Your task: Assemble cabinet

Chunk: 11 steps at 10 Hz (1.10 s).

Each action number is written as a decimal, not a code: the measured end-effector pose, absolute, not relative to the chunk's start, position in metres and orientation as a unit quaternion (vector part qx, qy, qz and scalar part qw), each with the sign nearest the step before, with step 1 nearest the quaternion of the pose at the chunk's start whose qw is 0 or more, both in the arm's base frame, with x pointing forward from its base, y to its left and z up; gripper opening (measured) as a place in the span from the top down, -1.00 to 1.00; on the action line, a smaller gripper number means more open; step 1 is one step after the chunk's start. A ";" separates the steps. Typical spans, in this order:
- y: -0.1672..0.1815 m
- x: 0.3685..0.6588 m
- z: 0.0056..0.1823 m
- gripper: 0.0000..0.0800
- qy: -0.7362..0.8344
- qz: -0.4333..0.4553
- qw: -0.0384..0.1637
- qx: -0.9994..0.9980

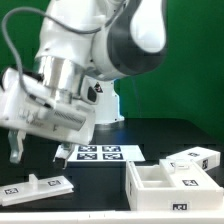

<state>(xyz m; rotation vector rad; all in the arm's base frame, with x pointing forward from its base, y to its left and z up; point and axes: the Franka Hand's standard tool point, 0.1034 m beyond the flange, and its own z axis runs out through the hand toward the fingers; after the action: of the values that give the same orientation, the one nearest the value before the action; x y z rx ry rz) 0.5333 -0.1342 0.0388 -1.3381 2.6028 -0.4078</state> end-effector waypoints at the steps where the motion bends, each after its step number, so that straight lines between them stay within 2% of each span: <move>1: -0.139 0.530 0.036 -0.99 0.878 -0.141 0.088 -0.450; 5: -0.150 0.523 0.032 -0.99 0.892 -0.133 0.086 -0.423; 8: -0.156 0.517 0.027 -0.99 0.925 -0.130 0.093 -0.345; 11: -0.161 0.524 0.038 -0.99 0.934 -0.165 0.105 -0.300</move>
Offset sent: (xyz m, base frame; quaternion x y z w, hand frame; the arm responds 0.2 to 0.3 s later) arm 0.0000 0.0000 0.0000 0.0000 0.0000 0.0000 1.0000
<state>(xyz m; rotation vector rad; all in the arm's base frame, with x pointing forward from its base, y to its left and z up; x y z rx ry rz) 0.5240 -0.1605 0.0377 -0.8849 2.7512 -0.4851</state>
